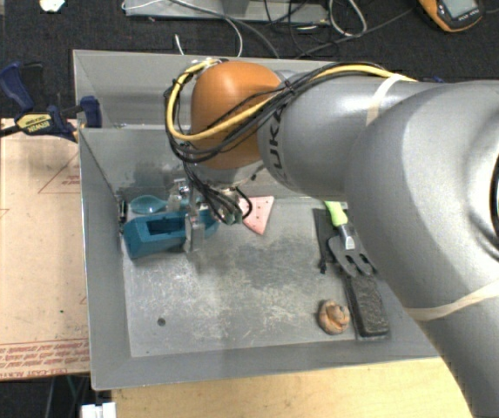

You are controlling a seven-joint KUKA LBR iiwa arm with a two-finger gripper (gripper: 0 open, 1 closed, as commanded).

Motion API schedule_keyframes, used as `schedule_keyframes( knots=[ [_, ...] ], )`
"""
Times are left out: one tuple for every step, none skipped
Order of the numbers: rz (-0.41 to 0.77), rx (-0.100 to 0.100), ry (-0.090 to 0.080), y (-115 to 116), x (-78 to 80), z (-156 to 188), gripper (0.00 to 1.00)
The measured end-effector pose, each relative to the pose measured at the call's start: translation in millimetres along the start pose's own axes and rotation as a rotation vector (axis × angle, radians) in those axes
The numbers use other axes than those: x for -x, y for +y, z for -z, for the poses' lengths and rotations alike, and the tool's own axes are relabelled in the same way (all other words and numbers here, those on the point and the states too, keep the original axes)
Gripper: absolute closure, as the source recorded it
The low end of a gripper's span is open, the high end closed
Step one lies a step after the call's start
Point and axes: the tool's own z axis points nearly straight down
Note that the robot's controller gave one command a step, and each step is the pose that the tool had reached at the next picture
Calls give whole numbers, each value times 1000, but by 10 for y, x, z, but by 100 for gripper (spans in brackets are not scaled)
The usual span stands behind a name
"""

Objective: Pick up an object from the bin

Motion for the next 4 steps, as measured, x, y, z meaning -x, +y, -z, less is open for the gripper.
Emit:
schedule_keyframes(
  knots=[
    [0,0,0,-1,0,0,100],
    [79,7,-7,-124,-1,-49,100],
    [73,5,-4,-225,-12,-83,100],
    [127,6,-6,-219,0,-93,100]
  ],
)
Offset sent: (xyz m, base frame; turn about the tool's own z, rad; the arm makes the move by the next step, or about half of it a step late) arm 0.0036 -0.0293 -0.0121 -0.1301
